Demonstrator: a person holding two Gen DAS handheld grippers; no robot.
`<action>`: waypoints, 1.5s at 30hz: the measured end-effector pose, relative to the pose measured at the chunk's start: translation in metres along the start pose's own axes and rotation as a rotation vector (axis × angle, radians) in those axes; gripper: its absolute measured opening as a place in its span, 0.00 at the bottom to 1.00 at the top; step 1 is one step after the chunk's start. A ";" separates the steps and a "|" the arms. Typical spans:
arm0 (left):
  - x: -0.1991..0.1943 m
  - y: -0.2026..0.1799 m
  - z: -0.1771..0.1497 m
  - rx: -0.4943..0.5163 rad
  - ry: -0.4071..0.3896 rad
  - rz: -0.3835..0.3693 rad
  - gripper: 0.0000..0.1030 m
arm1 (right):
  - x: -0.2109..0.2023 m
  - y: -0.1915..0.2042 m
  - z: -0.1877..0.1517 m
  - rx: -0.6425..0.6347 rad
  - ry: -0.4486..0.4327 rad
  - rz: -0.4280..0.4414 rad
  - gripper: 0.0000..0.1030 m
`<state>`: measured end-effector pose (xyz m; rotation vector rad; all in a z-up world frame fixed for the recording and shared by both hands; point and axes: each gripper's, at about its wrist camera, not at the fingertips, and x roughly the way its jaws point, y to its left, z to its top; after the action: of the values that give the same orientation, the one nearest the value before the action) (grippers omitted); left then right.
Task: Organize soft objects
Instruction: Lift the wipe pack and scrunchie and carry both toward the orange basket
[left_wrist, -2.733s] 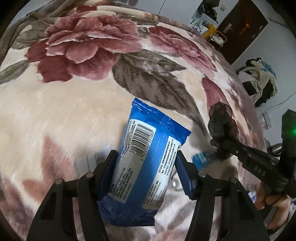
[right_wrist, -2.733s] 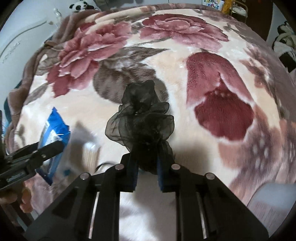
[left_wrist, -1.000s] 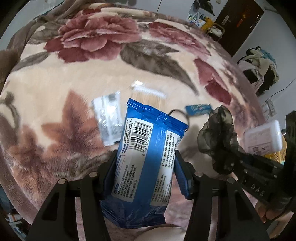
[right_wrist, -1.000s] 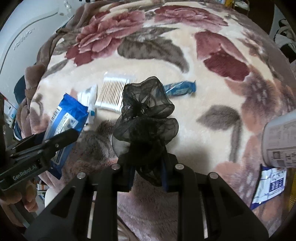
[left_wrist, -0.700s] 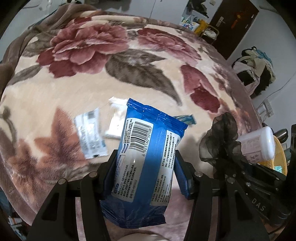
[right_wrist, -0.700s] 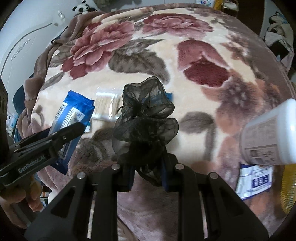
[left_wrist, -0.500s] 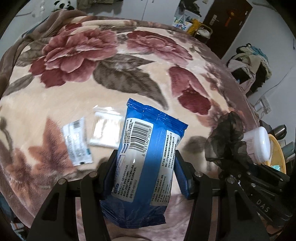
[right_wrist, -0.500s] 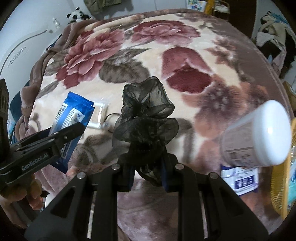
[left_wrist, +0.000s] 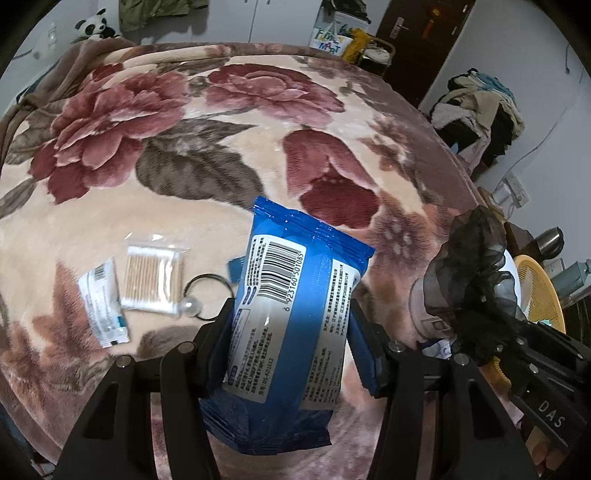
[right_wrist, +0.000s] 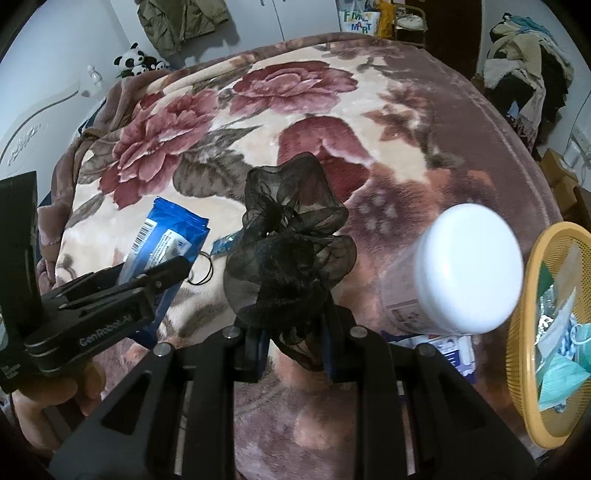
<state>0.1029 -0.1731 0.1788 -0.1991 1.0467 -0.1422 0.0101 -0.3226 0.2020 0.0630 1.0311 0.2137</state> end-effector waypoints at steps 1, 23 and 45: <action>0.000 -0.003 0.001 0.004 -0.001 -0.002 0.56 | -0.002 -0.002 0.001 0.002 -0.002 -0.003 0.22; -0.010 -0.077 0.015 0.127 -0.023 -0.052 0.56 | -0.044 -0.064 0.008 0.097 -0.079 -0.050 0.22; -0.018 -0.168 0.024 0.270 -0.036 -0.138 0.56 | -0.082 -0.132 -0.001 0.187 -0.130 -0.146 0.22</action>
<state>0.1115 -0.3304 0.2440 -0.0282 0.9665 -0.4004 -0.0122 -0.4684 0.2504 0.1684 0.9196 -0.0199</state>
